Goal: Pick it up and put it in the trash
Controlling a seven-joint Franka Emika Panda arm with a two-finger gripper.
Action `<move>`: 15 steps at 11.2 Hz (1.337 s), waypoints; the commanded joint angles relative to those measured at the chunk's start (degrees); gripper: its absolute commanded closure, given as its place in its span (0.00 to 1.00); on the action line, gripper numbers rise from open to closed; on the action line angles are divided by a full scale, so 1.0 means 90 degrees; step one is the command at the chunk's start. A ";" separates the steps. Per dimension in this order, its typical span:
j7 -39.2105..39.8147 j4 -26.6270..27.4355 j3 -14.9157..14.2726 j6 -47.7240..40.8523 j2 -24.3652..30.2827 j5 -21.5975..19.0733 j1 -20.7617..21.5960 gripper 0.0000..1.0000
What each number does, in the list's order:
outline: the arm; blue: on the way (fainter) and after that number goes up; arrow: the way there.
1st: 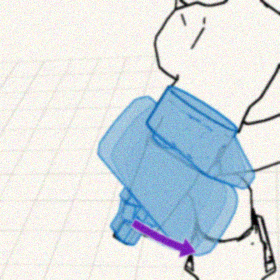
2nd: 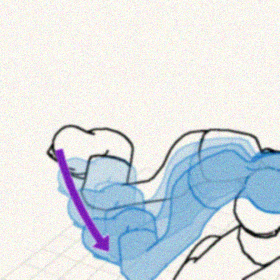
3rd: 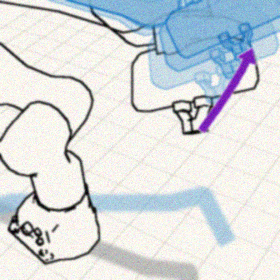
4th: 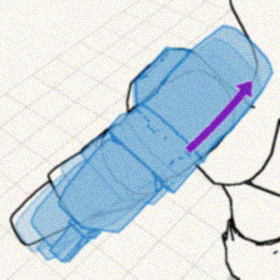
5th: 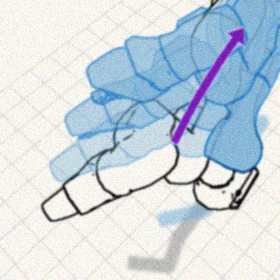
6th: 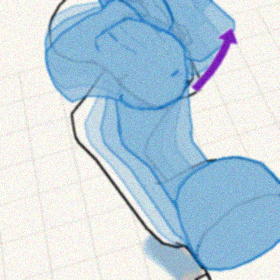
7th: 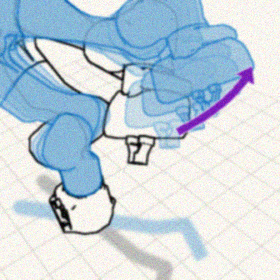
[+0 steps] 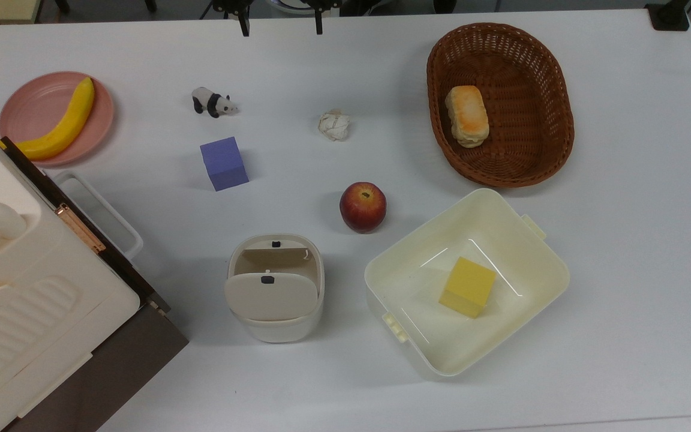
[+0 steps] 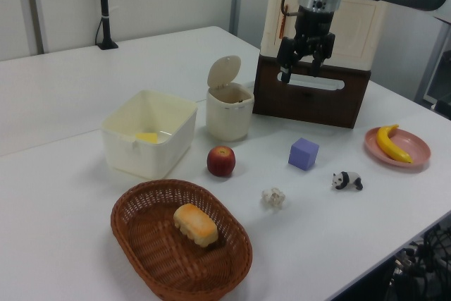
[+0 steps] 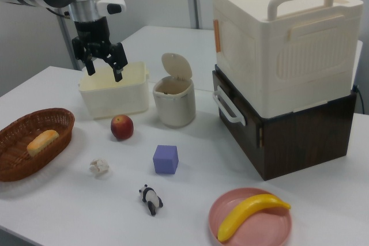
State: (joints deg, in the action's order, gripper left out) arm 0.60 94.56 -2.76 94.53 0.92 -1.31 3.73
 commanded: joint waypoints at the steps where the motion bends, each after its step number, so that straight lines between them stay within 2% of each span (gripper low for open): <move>1: 0.0593 -0.0115 -0.0054 -0.0326 0.0073 -0.0079 -0.0081 0.00; 10: 0.0685 0.0049 0.0013 -0.0777 0.0054 -0.0088 -0.0102 0.00; 15: 0.0385 -0.0057 0.0004 -0.0932 -0.0278 -0.0059 -0.0072 0.00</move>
State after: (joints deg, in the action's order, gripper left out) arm 5.40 94.43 -2.82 88.35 -1.00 -1.32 3.09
